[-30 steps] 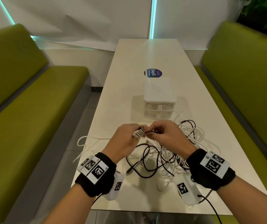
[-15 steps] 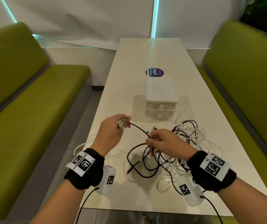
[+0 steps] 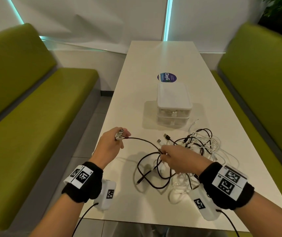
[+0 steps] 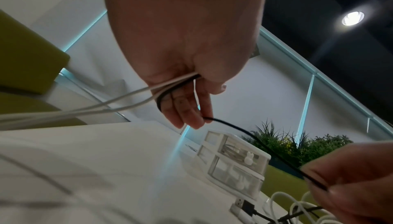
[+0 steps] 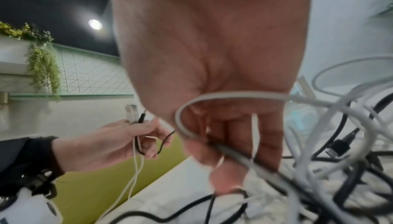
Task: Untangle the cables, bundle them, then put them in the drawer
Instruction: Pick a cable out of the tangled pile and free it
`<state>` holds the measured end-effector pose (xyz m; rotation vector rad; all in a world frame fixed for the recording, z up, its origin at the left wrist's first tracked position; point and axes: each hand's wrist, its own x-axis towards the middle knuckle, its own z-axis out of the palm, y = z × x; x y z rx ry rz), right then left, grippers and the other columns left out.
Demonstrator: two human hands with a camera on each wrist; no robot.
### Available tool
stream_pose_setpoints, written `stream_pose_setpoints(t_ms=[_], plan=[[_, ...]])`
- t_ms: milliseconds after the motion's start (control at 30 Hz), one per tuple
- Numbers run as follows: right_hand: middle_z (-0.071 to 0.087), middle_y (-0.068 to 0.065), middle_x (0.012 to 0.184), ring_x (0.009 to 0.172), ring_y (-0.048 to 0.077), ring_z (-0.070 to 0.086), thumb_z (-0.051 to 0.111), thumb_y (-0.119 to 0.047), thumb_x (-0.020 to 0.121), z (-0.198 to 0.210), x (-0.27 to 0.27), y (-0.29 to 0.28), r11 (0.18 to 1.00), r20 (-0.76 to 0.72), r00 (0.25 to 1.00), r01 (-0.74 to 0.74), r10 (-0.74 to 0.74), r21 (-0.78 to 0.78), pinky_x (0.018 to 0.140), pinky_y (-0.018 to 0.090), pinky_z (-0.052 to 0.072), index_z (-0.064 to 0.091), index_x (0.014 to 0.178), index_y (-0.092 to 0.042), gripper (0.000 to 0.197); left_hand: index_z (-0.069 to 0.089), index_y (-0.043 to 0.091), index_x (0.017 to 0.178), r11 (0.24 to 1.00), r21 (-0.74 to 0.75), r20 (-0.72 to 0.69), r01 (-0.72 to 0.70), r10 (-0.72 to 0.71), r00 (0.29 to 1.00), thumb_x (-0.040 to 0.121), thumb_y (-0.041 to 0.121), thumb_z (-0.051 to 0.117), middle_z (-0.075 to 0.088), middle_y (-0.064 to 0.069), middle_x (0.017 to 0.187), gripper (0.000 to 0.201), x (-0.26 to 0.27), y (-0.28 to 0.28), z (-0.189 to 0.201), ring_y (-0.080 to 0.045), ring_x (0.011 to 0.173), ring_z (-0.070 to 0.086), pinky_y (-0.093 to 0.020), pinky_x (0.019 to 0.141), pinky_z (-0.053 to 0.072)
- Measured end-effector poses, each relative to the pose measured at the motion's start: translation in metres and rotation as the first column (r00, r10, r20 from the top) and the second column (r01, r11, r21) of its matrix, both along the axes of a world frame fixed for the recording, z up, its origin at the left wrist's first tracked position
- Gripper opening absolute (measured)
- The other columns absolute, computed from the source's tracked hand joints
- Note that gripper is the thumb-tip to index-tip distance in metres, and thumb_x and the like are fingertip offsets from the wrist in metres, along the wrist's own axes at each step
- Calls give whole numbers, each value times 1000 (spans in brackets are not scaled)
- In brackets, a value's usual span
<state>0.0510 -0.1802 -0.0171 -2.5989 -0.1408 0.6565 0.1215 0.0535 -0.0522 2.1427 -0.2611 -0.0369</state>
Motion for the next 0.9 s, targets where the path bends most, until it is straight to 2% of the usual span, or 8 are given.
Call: stream_pose_setpoints(t_ms=[167,267,333,400,533,633,733,900], plan=[[68,6,92,91,32,62,37,-31,103,-16,1,8,996,300,952,80,-68,-29,76,41,50,57,110,-22,22,67,28,92,995,-70,-12,71,-72,997,96,-3,41,68,9,99,41,-11,-10,10,-9,51,55,-21,55,42],[70,6,100,94,30,63,39,-30,102,-16,0,19,999,337,940,49,-51,14,77,39,51,60,115,-26,25,67,29,97,970,-104,12,218,-218,976,93,-10,42,68,15,108,47,-26,-30,13,2,76,60,-14,57,45],[69,7,97,90,29,62,41,-29,101,-16,1,21,999,376,926,35,-39,17,71,37,49,62,113,-25,24,66,30,114,949,117,113,293,-305,946,94,-3,46,64,18,112,44,-31,-41,13,1,95,61,-16,78,49],[68,3,89,83,26,61,46,-27,98,-16,-1,20,999,389,920,33,-42,30,67,34,46,66,105,-24,20,64,25,119,894,332,83,303,-347,934,90,-1,46,63,7,109,43,-29,-49,15,-15,100,61,-29,87,48],[61,0,79,79,24,59,48,-19,93,-18,-5,15,999,353,936,1,12,-38,65,32,43,59,81,-23,16,60,16,123,708,582,-133,400,-403,906,92,5,44,54,-6,112,37,-28,-58,18,-30,101,58,-37,85,45],[64,2,82,81,23,59,50,-33,97,-19,-5,8,998,366,930,17,5,-58,66,33,45,65,90,-20,20,57,20,124,635,624,-181,454,-448,875,93,6,42,49,-5,112,36,-32,-55,19,-30,94,58,-39,80,46],[67,1,80,76,20,61,51,-46,96,-19,-5,0,998,330,943,-11,29,-56,67,32,48,69,92,-21,31,61,22,111,706,581,-122,405,-417,901,88,1,42,53,-1,106,37,-27,-46,22,-26,92,57,-40,79,46],[59,-1,66,57,13,51,51,-42,96,-17,-3,-9,997,252,965,-61,74,-56,52,25,36,60,74,-25,30,57,34,79,896,371,-95,244,-224,970,83,-2,42,62,13,81,40,-18,-32,29,-14,83,59,-29,73,44]])
